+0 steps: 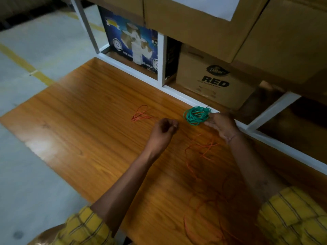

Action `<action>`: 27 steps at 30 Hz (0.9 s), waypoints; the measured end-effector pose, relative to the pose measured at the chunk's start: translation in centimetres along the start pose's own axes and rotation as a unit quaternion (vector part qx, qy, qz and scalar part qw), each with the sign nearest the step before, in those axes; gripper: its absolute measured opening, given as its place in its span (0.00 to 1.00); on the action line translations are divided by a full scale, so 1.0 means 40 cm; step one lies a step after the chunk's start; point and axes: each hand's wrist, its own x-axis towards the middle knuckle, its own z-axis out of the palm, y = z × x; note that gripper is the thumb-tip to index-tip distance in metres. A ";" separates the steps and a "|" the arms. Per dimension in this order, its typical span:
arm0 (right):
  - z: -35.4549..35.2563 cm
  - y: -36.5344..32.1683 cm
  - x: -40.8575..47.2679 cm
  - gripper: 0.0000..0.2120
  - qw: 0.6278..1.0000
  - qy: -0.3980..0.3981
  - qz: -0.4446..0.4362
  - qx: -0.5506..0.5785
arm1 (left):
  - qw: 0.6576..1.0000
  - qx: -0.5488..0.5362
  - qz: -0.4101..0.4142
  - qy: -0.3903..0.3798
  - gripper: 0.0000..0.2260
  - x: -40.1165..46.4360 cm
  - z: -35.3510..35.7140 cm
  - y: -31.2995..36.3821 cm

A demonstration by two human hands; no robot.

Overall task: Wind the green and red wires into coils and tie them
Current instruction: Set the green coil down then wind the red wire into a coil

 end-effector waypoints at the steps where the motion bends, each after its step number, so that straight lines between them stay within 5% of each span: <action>1: -0.004 0.007 -0.011 0.08 1.000 0.008 -0.012 -0.008 | 1.000 0.016 0.012 0.009 0.09 -0.016 -0.011 -0.004; 5: -0.030 0.050 -0.065 0.15 0.990 0.040 -0.094 -0.101 | 0.994 0.077 0.045 0.060 0.08 -0.084 -0.076 -0.017; 8: -0.014 0.030 -0.224 0.02 0.981 0.047 -0.153 -0.106 | 0.985 0.121 0.061 0.105 0.05 -0.123 -0.137 -0.034; 9: -0.010 0.034 -0.248 0.07 0.981 0.041 -0.161 -0.104 | 0.981 0.132 0.058 0.133 0.05 -0.124 -0.158 -0.043; 14: 0.032 0.066 -0.313 0.14 0.982 0.000 -0.157 -0.102 | 0.956 0.206 0.026 0.206 0.25 -0.047 -0.265 -0.093; 21: 0.178 0.069 -0.361 0.14 0.976 -0.049 -0.156 -0.141 | 0.967 0.252 0.030 -0.005 0.13 0.028 -0.370 -0.123; 27: 0.316 0.073 -0.391 0.25 0.915 -0.063 -0.218 -0.334 | 0.991 0.033 0.027 -0.126 0.07 -0.073 -0.450 -0.072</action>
